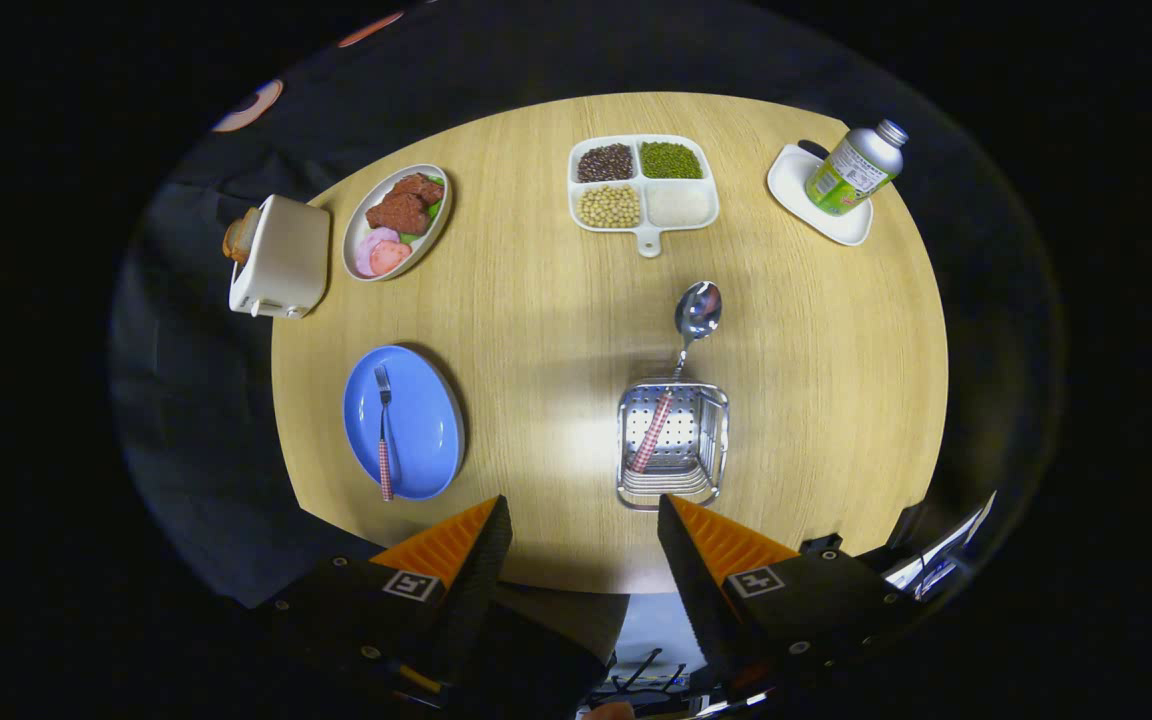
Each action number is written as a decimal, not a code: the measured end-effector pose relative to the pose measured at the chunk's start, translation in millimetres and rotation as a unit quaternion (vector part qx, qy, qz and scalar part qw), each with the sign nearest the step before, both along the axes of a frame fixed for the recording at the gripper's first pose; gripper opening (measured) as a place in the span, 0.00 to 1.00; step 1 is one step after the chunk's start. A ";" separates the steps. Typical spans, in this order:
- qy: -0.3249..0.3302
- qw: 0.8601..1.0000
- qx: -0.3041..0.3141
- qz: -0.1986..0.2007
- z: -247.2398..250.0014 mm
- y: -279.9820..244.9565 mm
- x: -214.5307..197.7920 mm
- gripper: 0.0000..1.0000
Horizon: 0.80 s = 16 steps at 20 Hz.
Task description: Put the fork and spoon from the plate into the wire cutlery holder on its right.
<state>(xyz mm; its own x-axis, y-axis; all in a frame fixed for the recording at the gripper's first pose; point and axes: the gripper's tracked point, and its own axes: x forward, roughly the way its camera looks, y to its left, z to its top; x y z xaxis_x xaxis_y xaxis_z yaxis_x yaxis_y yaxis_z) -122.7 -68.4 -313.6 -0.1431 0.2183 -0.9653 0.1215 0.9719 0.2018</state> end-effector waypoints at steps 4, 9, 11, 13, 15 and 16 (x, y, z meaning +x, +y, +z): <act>-0.044 0.998 -0.015 0.039 3.6 34.2 -1.4 0.97; -0.103 0.992 -0.013 0.071 1.3 97.6 10.5 0.99; -0.117 0.990 -0.008 0.084 -0.1 124.4 11.3 0.98; -0.127 0.987 -0.002 0.097 -4.2 149.0 13.3 0.99; -0.132 0.986 -0.002 0.106 -9.8 170.5 13.4 0.99; -0.129 0.985 -0.001 0.112 -14.9 182.9 12.7 0.99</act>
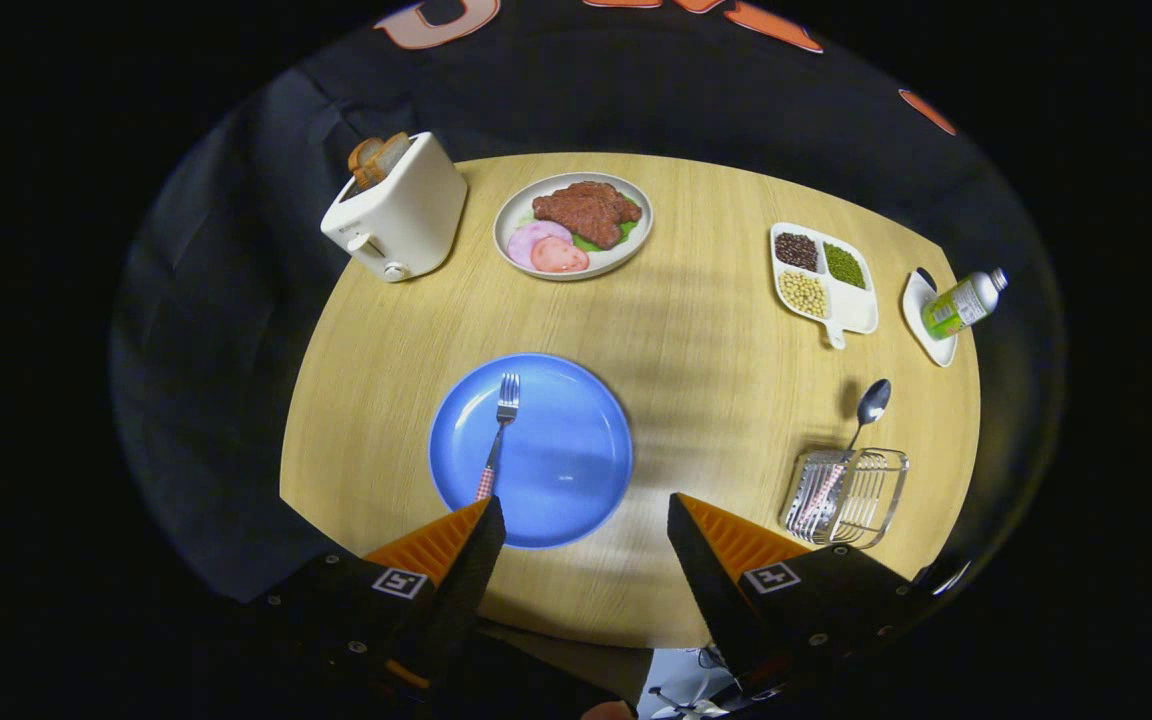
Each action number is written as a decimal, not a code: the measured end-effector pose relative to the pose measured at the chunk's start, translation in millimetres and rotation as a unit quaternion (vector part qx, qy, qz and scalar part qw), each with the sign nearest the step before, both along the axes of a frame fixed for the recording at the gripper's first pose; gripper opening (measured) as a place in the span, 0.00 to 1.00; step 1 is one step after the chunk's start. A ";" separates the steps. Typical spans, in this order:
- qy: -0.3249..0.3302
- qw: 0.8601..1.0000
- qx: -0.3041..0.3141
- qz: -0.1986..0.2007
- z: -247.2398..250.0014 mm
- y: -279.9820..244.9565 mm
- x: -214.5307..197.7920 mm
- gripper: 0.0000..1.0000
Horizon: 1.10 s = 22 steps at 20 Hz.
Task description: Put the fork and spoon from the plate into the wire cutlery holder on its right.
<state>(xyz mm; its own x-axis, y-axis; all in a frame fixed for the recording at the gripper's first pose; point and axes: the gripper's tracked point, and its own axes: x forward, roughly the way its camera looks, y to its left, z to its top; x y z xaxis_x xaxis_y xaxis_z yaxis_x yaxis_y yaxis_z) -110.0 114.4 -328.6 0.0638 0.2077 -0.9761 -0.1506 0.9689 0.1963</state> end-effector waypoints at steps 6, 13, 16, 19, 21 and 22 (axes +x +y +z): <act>0.023 0.999 0.009 0.024 -31.2 60.6 -10.3 0.99; 0.057 0.998 -0.011 0.026 -81.3 93.9 -21.7 0.96; 0.076 0.997 -0.023 0.020 -95.5 97.2 -28.4 0.93; 0.090 0.995 -0.038 0.014 -109.8 104.9 -34.3 0.88; 0.095 0.995 -0.043 0.004 -114.3 107.0 -36.5 0.80; 0.095 0.994 -0.049 -0.002 -117.6 107.1 -37.8 0.74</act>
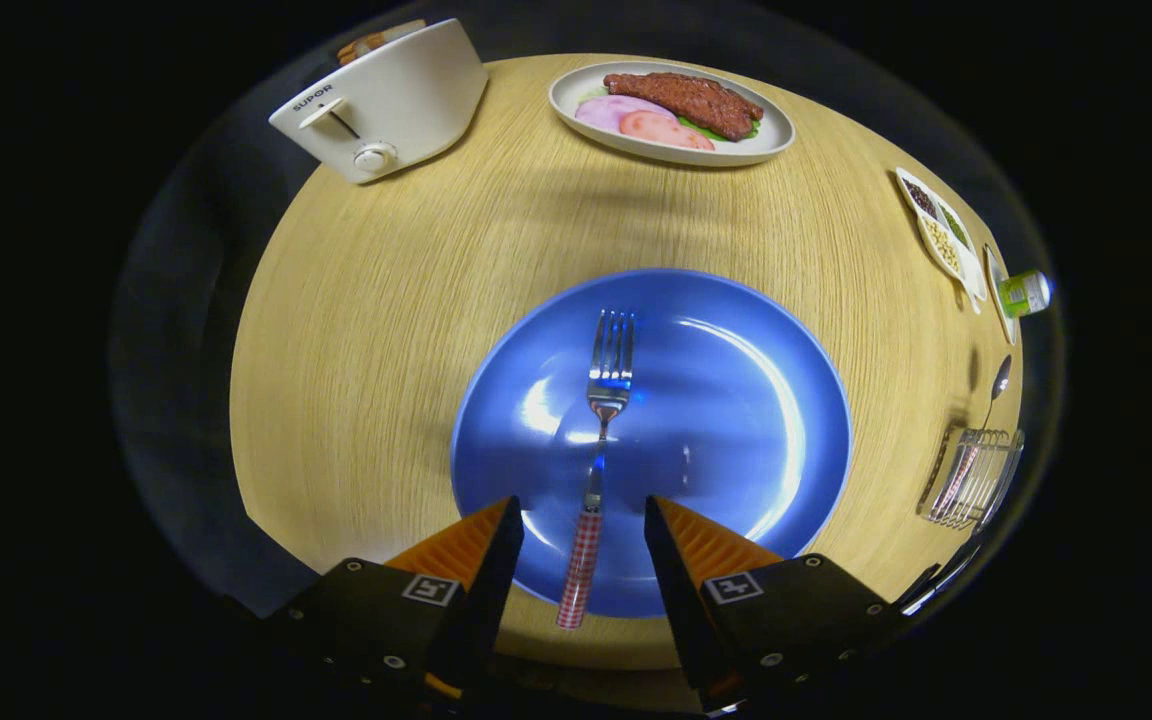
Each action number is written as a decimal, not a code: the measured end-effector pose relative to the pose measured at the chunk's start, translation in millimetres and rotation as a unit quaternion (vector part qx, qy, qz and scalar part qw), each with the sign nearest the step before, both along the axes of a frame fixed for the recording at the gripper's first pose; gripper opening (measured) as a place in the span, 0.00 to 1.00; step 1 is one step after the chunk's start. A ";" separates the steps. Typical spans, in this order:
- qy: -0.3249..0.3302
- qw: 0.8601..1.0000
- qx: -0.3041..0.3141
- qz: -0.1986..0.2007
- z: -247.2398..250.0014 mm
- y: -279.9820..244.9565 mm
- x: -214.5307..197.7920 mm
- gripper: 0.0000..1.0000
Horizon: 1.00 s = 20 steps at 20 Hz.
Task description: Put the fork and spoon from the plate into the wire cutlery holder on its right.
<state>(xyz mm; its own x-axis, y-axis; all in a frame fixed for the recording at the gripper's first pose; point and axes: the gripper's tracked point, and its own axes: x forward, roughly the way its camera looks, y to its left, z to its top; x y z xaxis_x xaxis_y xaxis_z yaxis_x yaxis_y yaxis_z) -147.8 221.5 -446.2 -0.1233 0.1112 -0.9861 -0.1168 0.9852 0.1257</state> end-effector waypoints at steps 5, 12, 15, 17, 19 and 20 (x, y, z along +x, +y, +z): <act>0.002 1.000 -0.024 -0.006 -10.2 -3.5 -6.2 0.51; 0.000 0.999 -0.042 -0.020 -12.2 -8.4 -7.9 0.11; -0.011 0.999 -0.034 -0.022 -5.2 -12.0 -1.9 0.08; -0.021 0.999 -0.028 -0.024 4.9 -18.9 3.8 0.08; -0.028 0.999 -0.023 -0.024 17.8 -26.0 8.9 0.08; -0.033 0.999 -0.024 -0.020 25.4 -33.6 11.3 0.08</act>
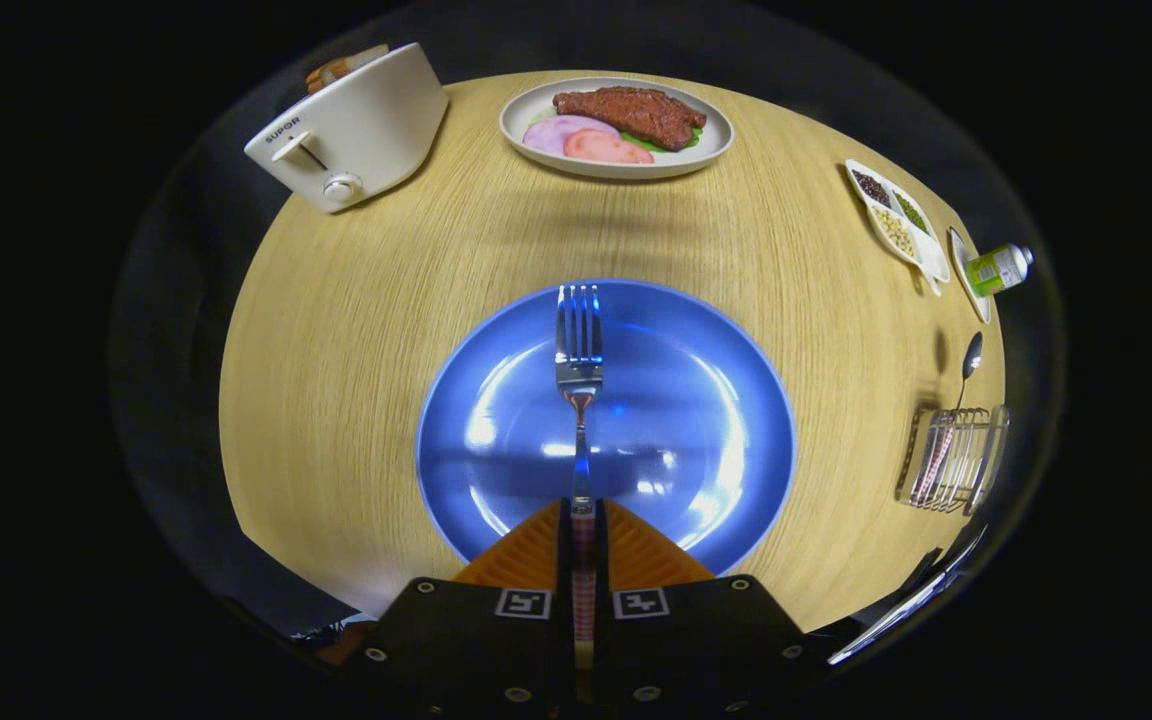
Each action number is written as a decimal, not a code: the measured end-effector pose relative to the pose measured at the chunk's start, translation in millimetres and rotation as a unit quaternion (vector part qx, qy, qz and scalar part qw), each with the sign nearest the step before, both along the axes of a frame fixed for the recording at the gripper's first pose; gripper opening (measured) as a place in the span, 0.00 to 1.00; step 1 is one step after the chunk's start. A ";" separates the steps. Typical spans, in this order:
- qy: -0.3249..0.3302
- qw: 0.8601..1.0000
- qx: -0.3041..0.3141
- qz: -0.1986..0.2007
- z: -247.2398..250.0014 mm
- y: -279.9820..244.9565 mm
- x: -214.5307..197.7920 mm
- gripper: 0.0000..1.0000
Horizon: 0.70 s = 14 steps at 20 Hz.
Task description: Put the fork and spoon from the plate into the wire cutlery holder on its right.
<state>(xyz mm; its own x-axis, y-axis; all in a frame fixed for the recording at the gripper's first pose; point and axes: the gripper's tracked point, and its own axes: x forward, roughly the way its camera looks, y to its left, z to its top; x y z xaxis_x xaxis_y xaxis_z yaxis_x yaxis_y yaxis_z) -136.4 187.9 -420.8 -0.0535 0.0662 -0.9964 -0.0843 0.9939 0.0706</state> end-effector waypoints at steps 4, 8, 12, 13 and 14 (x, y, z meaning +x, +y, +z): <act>-0.022 1.000 -0.009 -0.003 38.0 -42.7 13.8 0.08; -0.040 0.999 -0.018 -0.024 73.4 -98.6 23.0 0.08; -0.020 0.998 -0.040 -0.049 94.5 -173.1 6.6 0.08; -0.012 0.997 -0.048 -0.057 99.1 -192.4 1.4 0.08; -0.005 0.996 -0.052 -0.066 100.6 -207.9 -4.1 0.08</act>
<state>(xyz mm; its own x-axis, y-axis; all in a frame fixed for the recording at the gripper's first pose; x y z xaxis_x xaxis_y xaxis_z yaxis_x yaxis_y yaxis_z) -140.6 -20.0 -320.2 -0.0407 -0.0308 -0.9987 0.0471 0.9984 -0.0327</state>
